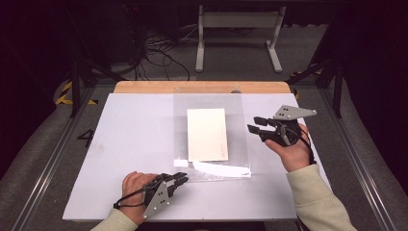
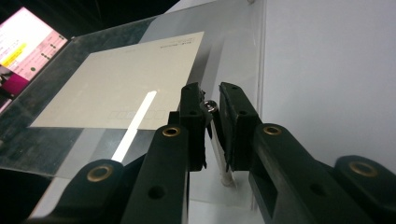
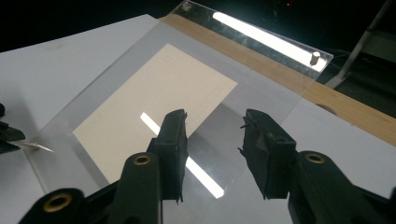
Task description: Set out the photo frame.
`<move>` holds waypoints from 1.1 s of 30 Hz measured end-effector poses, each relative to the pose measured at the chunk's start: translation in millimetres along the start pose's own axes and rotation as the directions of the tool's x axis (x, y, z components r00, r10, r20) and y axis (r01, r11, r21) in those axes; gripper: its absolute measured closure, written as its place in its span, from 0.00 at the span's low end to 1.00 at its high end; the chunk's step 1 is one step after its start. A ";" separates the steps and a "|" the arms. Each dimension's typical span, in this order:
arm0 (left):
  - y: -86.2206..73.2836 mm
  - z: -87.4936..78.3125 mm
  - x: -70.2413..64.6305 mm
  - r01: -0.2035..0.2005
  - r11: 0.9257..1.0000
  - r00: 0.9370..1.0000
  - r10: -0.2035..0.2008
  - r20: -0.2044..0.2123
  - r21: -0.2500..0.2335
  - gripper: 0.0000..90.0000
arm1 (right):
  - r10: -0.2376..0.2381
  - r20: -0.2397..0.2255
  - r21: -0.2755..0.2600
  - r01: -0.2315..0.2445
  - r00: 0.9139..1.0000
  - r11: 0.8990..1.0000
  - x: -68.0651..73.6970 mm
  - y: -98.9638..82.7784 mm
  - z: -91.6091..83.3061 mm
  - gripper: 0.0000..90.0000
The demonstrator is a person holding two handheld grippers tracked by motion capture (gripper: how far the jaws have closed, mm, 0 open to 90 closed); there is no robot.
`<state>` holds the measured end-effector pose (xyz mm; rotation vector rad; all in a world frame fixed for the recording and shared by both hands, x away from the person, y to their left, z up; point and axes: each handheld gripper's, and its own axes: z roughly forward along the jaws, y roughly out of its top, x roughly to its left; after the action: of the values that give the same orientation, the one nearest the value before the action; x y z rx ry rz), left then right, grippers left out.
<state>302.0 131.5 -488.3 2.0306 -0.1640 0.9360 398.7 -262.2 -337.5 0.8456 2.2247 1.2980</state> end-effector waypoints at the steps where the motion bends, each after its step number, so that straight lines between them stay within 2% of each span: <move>1: 0.3 0.1 0.1 -0.010 1.000 1.000 0.010 0.001 0.004 0.89 | 0.000 0.001 0.004 0.000 1.000 1.000 -1.4 2.1 1.4 0.65; 4: 0.0 -0.5 -0.8 -0.014 1.000 1.000 0.014 0.007 0.000 0.90 | -0.002 0.004 0.013 0.002 1.000 1.000 -4.9 8.2 3.6 0.65; 5: 0.2 -1.0 -0.9 -0.028 1.000 1.000 0.028 0.006 0.003 0.90 | -0.001 0.003 0.014 0.001 1.000 1.000 -5.9 10.0 4.0 0.65; 8: -0.1 -0.4 -2.4 -0.022 1.000 1.000 0.022 0.008 -0.004 0.91 | 0.003 0.005 0.013 -0.003 1.000 1.000 -9.5 15.1 5.1 0.65; 10: 0.1 -1.3 -2.5 -0.047 0.999 0.999 0.047 0.010 0.003 0.91 | 0.006 0.008 0.011 -0.006 1.000 1.000 -11.9 17.7 6.3 0.65; 13: 0.0 -1.7 -4.4 -0.059 0.998 0.998 0.059 0.011 -0.004 0.92 | 0.015 0.017 0.014 -0.016 1.000 1.000 -16.6 22.1 8.8 0.64; 17: 0.3 -3.1 -6.2 -0.086 0.996 0.996 0.086 0.020 0.002 0.94 | 0.054 0.036 0.023 -0.055 0.998 0.998 -26.1 30.4 13.4 0.58; 20: 0.8 -3.7 -7.6 -0.096 0.995 0.995 0.096 0.024 0.005 0.94 | 0.077 0.019 0.033 -0.078 0.997 0.996 -32.4 37.1 17.9 0.52; 25: 2.5 -4.3 -8.3 -0.101 0.995 0.995 0.100 0.022 0.024 0.94 | 0.088 0.004 0.038 -0.089 0.996 0.995 -39.1 50.6 25.5 0.44; 30: 2.1 -4.4 -8.8 -0.103 0.994 0.994 0.103 0.021 0.021 0.94 | 0.112 0.003 0.049 -0.112 0.994 0.993 -44.4 57.2 32.1 0.42; 33: 2.9 -4.6 -9.3 -0.123 0.992 0.992 0.122 0.020 0.026 0.94 | 0.126 -0.009 0.056 -0.126 0.992 0.990 -47.2 56.2 35.9 0.41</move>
<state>291.5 131.2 -491.1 2.0728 -0.2904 1.0006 471.6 -251.3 -302.3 1.0162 2.2580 1.3055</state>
